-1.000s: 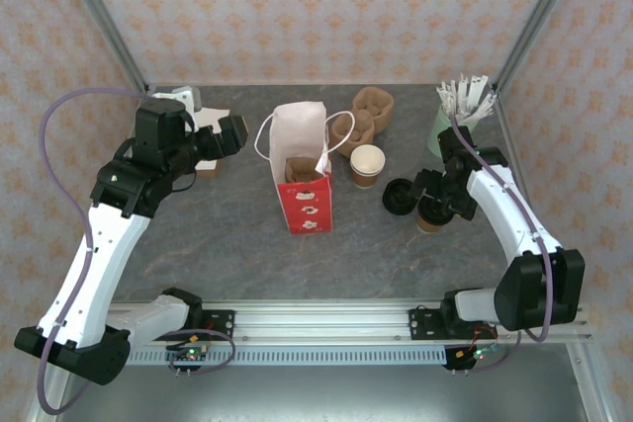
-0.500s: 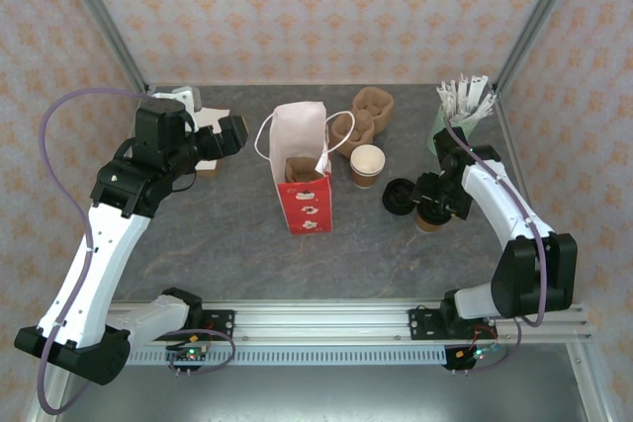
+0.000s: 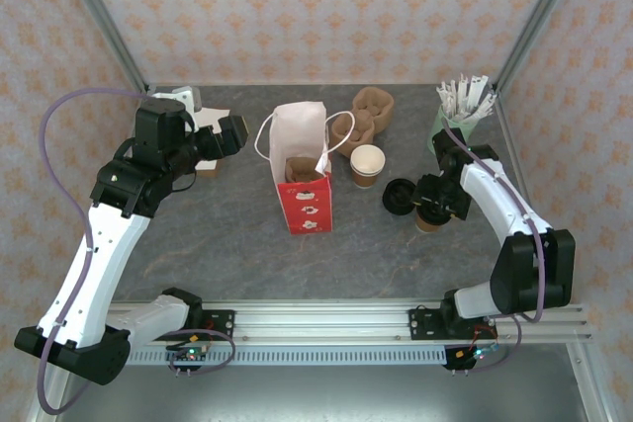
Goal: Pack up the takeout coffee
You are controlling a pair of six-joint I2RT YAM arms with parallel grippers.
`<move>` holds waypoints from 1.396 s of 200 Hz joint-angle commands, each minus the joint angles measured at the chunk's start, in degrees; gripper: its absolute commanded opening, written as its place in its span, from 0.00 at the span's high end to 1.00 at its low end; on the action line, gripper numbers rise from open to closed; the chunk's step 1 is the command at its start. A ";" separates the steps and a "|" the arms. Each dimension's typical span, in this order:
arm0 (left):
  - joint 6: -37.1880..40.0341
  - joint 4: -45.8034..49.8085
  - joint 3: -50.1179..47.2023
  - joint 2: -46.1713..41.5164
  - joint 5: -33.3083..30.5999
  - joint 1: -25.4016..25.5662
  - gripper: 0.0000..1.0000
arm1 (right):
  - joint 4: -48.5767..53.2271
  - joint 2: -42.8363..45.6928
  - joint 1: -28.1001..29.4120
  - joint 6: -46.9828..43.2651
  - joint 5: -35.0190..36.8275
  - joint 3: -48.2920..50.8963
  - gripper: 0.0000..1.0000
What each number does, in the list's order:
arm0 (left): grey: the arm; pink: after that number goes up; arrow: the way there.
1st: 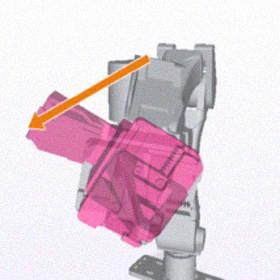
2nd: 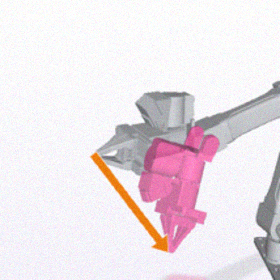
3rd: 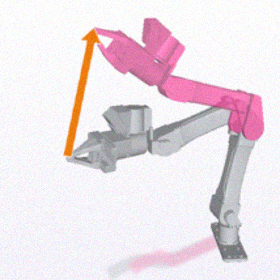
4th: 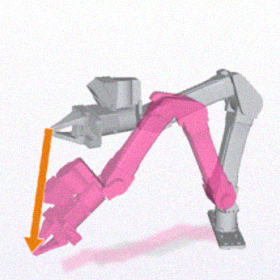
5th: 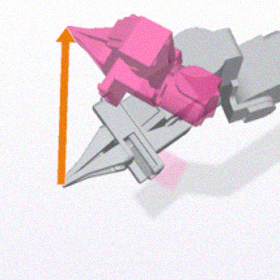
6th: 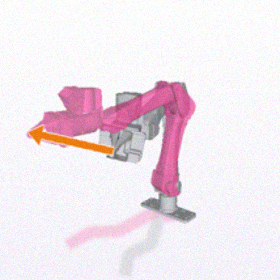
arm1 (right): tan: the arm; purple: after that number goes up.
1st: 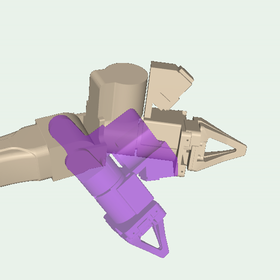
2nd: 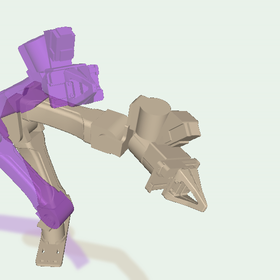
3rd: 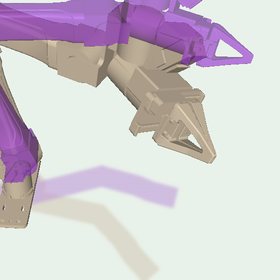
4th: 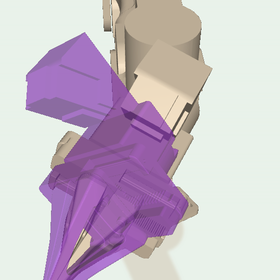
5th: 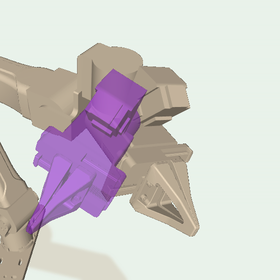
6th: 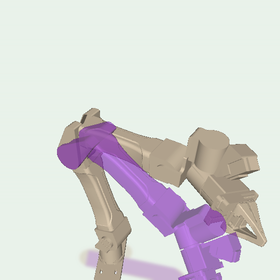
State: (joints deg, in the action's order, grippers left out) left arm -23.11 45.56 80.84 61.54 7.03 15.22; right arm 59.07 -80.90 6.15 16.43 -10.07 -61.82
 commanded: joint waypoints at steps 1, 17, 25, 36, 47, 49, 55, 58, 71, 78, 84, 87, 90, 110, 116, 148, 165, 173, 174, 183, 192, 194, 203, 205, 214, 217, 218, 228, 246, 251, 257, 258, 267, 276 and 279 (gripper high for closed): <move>-0.12 -0.30 0.91 0.15 -0.26 -0.46 0.00 | 0.95 -1.77 -0.43 -0.65 0.61 2.30 0.20; 0.05 -0.21 0.94 0.24 -0.34 -0.44 0.00 | 1.00 -2.15 -0.40 -0.75 0.77 2.56 0.20; 0.06 -0.21 0.90 0.18 -0.35 -0.43 0.00 | 0.98 -2.37 -0.44 -0.79 0.75 2.58 0.20; 0.02 -0.21 0.79 0.24 -0.35 -0.42 0.00 | 0.81 -2.53 -0.44 -0.72 0.66 2.75 0.20; -0.08 -0.29 0.56 0.24 -0.22 -0.50 0.00 | 0.61 -2.82 -0.44 -0.76 0.57 2.85 0.20; -0.11 -0.30 0.46 0.20 -0.18 -0.45 0.00 | 0.61 -2.80 -0.44 -0.73 0.57 2.85 0.20; -0.18 -0.33 0.40 0.21 -0.19 -0.45 0.00 | 0.65 -2.88 -0.44 -0.73 0.64 2.72 0.20; -0.17 -0.38 0.38 0.24 -0.16 -0.41 0.00 | 0.74 -2.86 -0.42 -0.82 0.66 2.56 0.20; -0.17 -0.37 0.44 0.37 -0.17 -0.45 0.00 | 1.42 -2.34 -0.44 -0.90 0.83 1.08 0.20; -0.06 -0.30 0.58 0.42 -0.17 -0.46 0.00 | 1.97 -1.81 -0.44 -0.91 0.99 -0.02 0.20; -0.15 -0.38 0.55 0.42 -0.04 -0.45 0.00 | 2.54 -1.47 -0.44 -1.01 1.04 -1.10 0.20; -0.17 -0.38 0.59 0.42 0.01 -0.46 0.00 | 2.78 -1.31 -0.44 -1.03 1.07 -1.69 0.19; -0.15 -0.38 0.58 0.42 0.00 -0.46 0.00 | 3.08 -1.16 -0.37 -1.04 1.10 -2.25 0.19; -0.36 -0.56 0.46 0.46 0.31 -0.46 0.00 | 5.01 -0.95 -0.44 -1.27 1.08 -5.01 0.18; -0.44 -0.56 0.46 0.46 0.36 -0.45 0.00 | 5.53 -1.01 -0.43 -1.35 1.08 -5.55 0.17; -0.35 -0.38 0.46 0.42 0.44 -0.45 0.00 | 7.25 -0.69 -0.42 -2.28 2.75 -6.93 0.13; -0.33 -0.30 0.78 0.40 0.45 -0.44 0.00 | 7.80 0.03 -0.42 -2.79 2.47 -7.26 0.07; -0.27 -0.30 0.80 0.37 0.40 -0.41 0.00 | 7.97 0.43 -0.44 -3.10 2.00 -7.10 0.02; -0.27 -0.30 0.85 0.35 0.38 -0.44 0.00 | 7.98 0.46 -0.44 -3.13 1.99 -7.05 0.02; -0.21 -0.30 0.90 0.41 0.36 -0.41 0.00 | 7.93 0.73 -0.43 -3.52 1.20 -6.72 0.01; -0.18 -0.30 0.82 0.35 0.50 -0.46 0.00 | 7.69 0.77 -0.44 -3.68 0.51 -6.18 0.01; -0.20 -0.30 0.79 0.38 0.46 -0.46 0.00 | 7.61 0.75 -0.44 -3.77 0.38 -6.07 0.01; -0.18 -0.22 0.75 0.38 0.50 -0.46 0.00 | 7.01 0.58 -0.44 -3.94 -0.48 -5.24 0.01; -0.20 -0.21 0.69 0.41 0.50 -0.46 0.00 | 6.89 0.53 -0.44 -4.01 -0.68 -5.06 0.01; -0.24 -0.13 0.55 0.42 0.51 -0.44 0.00 | 6.48 -0.05 -0.37 -4.04 -1.38 -4.42 0.01; -0.25 -0.12 0.56 0.42 0.52 -0.43 0.00 | 6.31 -0.32 -0.41 -4.10 -1.63 -4.30 0.01; -0.26 -0.08 0.55 0.42 0.52 -0.45 0.00 | 6.27 -0.40 -0.42 -4.11 -1.71 -4.24 0.01; -0.12 0.05 0.55 0.36 0.56 -0.45 0.00 | 5.60 -1.17 -0.44 -4.32 -2.62 -3.72 0.01; 0.13 0.32 0.55 0.25 0.32 -0.44 0.00 | 4.76 -2.33 -0.44 -4.36 -2.90 -3.12 0.01; 0.10 0.32 0.55 0.21 0.28 -0.39 0.00 | 4.74 -2.62 -0.40 -4.44 -2.42 -3.13 0.01; 0.09 0.40 0.56 0.16 0.32 -0.46 0.00 | 4.74 -3.03 -0.43 -4.56 -1.91 -3.12 0.01; 0.13 0.40 0.55 0.16 0.29 -0.41 0.00 | 4.74 -3.03 -0.44 -4.61 -1.90 -3.12 0.01; 0.17 0.41 0.63 0.14 0.30 -0.45 0.00 | 4.89 -3.45 -0.44 -4.83 -1.80 -3.13 0.01; 0.17 0.41 0.63 0.25 0.27 -0.46 0.00 | 5.07 -3.75 -0.43 -4.90 -1.55 -3.05 0.01; 0.20 0.47 0.64 0.23 0.27 -0.44 0.00 | 5.09 -3.81 -0.44 -4.83 -1.46 -2.97 0.01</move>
State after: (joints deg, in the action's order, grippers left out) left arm -23.09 45.58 80.84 61.78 7.07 15.22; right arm 64.14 -83.92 6.15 12.58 -12.32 -65.47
